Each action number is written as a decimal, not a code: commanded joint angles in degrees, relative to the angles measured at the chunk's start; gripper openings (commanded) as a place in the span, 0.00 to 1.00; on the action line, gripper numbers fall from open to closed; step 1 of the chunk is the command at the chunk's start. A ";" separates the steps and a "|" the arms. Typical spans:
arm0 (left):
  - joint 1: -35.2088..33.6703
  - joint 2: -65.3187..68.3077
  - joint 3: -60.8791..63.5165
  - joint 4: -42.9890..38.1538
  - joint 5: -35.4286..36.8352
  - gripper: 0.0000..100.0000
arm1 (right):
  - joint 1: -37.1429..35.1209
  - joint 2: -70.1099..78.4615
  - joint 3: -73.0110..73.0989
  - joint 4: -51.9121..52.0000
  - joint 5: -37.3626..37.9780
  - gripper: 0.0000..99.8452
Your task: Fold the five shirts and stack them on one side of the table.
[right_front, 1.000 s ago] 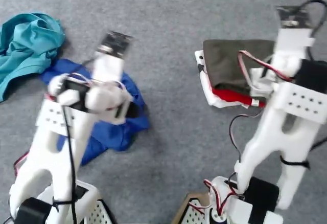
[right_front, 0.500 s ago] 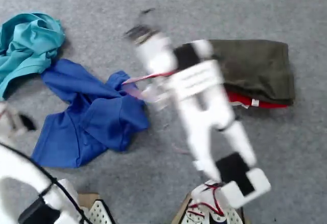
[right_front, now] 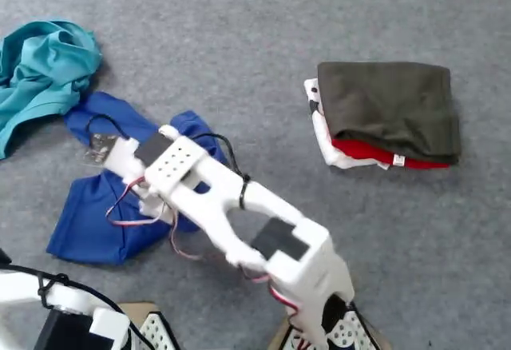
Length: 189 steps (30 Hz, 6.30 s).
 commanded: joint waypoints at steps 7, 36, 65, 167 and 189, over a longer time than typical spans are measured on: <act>6.55 -0.35 0.22 -0.53 0.00 0.27 | 19.87 -1.10 -6.90 10.29 -3.87 0.02; 76.62 -0.09 16.13 -13.27 24.35 0.04 | 47.56 -10.77 -7.25 19.69 12.75 0.21; 6.73 -0.18 -4.35 2.46 7.74 0.21 | -1.05 -21.93 23.96 -10.02 21.01 0.16; 45.41 0.00 -7.60 0.44 -11.69 0.21 | 35.78 -7.96 -33.10 10.55 23.47 0.22; 49.10 26.99 -19.30 3.16 7.38 0.21 | 48.18 -5.05 -32.57 2.55 40.26 0.22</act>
